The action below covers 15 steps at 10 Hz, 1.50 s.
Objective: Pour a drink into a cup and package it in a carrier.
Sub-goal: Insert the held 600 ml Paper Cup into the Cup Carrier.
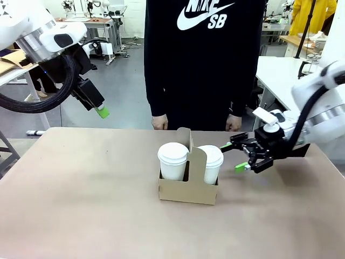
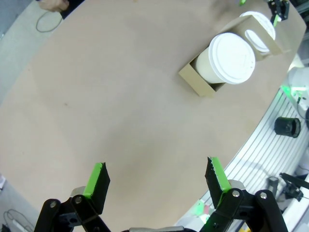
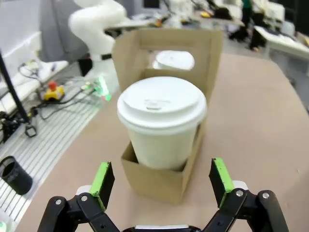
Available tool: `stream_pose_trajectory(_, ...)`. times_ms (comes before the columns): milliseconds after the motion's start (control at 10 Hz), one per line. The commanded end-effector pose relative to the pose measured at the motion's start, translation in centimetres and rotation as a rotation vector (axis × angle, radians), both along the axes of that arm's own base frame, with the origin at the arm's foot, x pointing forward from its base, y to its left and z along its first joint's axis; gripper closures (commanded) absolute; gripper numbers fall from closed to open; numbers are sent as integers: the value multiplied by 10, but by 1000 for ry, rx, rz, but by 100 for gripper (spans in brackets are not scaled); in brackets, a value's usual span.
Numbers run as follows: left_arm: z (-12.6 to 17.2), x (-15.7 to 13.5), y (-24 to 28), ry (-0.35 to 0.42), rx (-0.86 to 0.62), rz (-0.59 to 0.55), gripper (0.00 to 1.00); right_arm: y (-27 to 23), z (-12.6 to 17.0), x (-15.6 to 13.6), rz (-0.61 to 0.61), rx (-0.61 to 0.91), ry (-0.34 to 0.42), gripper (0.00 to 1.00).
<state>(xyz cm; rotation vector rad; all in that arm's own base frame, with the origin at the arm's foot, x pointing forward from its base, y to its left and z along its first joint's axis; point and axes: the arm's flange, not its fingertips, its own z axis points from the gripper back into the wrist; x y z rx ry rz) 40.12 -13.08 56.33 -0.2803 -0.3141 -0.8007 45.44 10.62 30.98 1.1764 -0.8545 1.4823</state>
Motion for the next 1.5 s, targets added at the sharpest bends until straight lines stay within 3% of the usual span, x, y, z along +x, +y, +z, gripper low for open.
stream_pose_trajectory(0,0,-1,2,4,11,-2,0,-20,37,-35,-274,-88,46,0)
stream_pose_trajectory(300,0,-1,2,4,11,-2,0,-52,72,-69,-593,-205,118,0)
stream_pose_trajectory(700,0,-1,2,4,11,-2,0,-58,80,-65,-759,-270,117,0)
stream_pose_trajectory(800,0,-1,2,4,11,-2,0,-68,82,-67,-660,-247,98,0)
stream_pose_trajectory(1400,0,-1,2,4,11,-2,0,-68,82,-67,-660,-247,98,0)
